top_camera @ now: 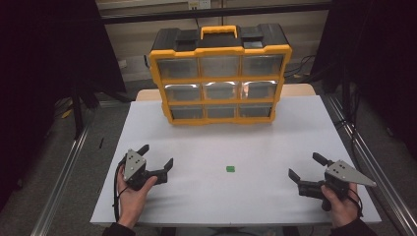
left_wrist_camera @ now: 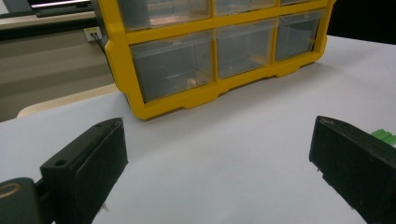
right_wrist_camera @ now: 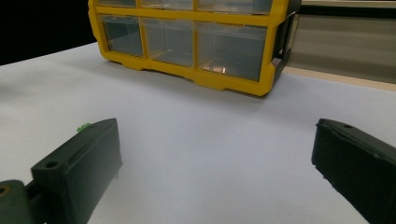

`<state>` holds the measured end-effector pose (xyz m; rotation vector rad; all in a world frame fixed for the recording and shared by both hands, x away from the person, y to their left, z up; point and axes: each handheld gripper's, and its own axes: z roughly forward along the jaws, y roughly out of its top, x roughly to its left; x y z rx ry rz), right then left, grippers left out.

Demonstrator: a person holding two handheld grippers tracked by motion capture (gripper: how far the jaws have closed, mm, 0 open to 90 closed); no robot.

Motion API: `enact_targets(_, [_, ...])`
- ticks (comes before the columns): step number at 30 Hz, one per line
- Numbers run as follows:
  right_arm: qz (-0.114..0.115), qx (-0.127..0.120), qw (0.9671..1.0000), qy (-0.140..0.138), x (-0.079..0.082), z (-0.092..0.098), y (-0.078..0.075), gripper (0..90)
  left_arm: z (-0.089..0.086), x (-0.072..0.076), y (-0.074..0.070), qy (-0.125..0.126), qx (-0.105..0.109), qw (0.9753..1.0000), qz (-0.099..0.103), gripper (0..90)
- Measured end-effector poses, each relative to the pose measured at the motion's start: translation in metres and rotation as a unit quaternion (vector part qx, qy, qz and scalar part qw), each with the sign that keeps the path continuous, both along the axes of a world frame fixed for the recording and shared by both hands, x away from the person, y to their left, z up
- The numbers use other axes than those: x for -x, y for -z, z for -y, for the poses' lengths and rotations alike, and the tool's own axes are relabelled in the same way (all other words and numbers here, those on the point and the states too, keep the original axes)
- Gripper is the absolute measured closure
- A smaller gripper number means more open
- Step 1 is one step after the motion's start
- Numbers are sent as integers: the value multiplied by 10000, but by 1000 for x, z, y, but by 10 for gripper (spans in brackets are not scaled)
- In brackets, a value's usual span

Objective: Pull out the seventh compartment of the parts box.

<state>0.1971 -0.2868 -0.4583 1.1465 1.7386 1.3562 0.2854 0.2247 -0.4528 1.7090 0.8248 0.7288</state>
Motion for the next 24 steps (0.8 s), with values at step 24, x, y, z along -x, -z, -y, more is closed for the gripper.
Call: enact_targets(24, [-43, -121, 9999, -27, 0, -1, 1, 12, 24, -35, -4, 205, -553, 9982, 127, 42])
